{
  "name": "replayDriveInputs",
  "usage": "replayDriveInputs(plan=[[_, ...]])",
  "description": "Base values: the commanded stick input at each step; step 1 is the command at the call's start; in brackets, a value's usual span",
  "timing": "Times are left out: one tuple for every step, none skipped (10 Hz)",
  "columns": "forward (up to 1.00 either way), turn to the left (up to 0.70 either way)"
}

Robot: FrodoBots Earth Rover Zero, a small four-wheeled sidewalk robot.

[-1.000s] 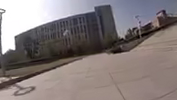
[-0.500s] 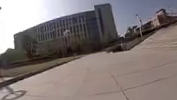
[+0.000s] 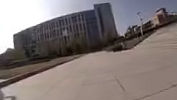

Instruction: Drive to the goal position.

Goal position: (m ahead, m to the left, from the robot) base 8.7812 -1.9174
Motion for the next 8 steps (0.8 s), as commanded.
replayDriveInputs(plan=[[0.7, 0.0], [0.7, 0.0], [0.7, 0.0], [0.7, 0.0], [0.7, 0.0], [0.7, -0.02], [0.7, -0.35], [0.7, -0.35]])
